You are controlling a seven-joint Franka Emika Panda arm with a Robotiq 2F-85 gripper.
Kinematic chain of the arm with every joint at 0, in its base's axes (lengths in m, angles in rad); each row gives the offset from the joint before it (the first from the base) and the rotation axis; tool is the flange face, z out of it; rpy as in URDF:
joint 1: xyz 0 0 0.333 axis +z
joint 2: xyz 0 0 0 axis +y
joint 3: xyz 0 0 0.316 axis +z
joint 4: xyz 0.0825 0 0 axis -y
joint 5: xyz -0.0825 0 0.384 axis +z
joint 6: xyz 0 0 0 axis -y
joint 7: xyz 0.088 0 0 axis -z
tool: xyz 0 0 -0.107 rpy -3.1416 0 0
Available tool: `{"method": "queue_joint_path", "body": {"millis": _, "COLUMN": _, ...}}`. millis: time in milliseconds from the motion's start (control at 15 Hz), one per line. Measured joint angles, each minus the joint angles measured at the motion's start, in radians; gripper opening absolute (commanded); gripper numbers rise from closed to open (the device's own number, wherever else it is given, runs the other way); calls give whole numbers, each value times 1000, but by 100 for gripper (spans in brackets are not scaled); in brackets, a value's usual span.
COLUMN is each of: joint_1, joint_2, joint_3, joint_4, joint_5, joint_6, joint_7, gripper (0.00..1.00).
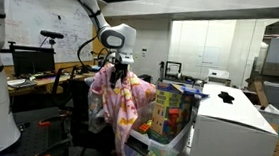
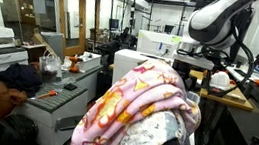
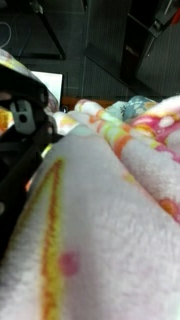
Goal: Pick up the blanket and put it on the chair
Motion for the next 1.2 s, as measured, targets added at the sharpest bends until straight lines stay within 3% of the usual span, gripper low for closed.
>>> {"method": "queue_joint_path", "body": {"millis": 333, "joint_1": 5, "joint_2": -41, "joint_3": 34, "joint_4": 39, "joint_5": 169, "joint_6": -66, "joint_7": -242, "gripper": 100}}
{"method": "queue_joint_path", "body": {"millis": 667, "joint_1": 16, "joint_2": -57, "joint_3": 37, "joint_4": 87, "joint_5": 249, "joint_6": -222, "joint_7": -380, "gripper": 100}}
{"method": "queue_joint_path", "body": {"millis": 1200, "joint_1": 22, "joint_2": -59, "joint_3": 32, "joint_4": 117, "joint_5": 259, "joint_6": -490, "joint_7": -413, "gripper": 100}}
